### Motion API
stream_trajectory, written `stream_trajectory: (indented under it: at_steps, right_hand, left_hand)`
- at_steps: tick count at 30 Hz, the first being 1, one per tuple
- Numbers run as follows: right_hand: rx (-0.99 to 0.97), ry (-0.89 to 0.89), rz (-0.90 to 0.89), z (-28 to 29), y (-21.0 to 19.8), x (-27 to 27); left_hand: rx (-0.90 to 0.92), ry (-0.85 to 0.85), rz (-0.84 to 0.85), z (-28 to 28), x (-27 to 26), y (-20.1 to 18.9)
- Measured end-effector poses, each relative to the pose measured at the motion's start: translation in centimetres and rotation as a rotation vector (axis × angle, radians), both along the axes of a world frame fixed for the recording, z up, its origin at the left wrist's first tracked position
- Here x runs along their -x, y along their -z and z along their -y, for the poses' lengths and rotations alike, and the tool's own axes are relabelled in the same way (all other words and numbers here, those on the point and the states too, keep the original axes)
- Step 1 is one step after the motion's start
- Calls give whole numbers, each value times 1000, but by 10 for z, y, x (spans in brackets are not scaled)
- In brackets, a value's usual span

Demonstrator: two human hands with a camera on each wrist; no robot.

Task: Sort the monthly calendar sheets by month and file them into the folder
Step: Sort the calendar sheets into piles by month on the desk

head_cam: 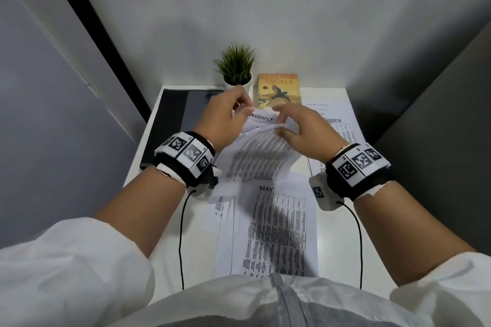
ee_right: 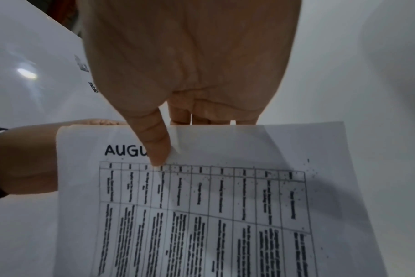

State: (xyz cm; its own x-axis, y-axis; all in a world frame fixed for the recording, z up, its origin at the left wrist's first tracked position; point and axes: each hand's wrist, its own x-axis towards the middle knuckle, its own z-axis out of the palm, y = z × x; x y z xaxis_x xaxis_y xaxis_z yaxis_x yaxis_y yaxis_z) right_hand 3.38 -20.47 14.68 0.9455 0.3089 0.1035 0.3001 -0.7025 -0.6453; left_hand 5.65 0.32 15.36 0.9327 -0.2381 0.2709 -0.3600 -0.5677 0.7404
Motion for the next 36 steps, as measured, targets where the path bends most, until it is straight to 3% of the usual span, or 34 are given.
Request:
stream_trajectory:
  at_steps: [9, 13, 19, 23, 29, 36]
  right_hand:
    - [-31, 36, 211, 6, -32, -18]
    - [-45, 69, 181, 15, -51, -20]
    - [-19, 94, 54, 33, -80, -28]
    - [-12, 72, -92, 36, -60, -35]
    - [-83, 102, -280, 33, 17, -31]
    - [-163, 154, -280, 36, 65, -18]
  left_hand:
    - [388, 33, -117, 10, -5, -24]
    - [493, 102, -224, 8, 1, -19]
    - [651, 130, -207, 12, 3, -16]
    - [483, 196, -270, 16, 3, 7]
    - [256, 42, -615, 9, 24, 72]
    - [147, 136, -535, 8, 36, 105]
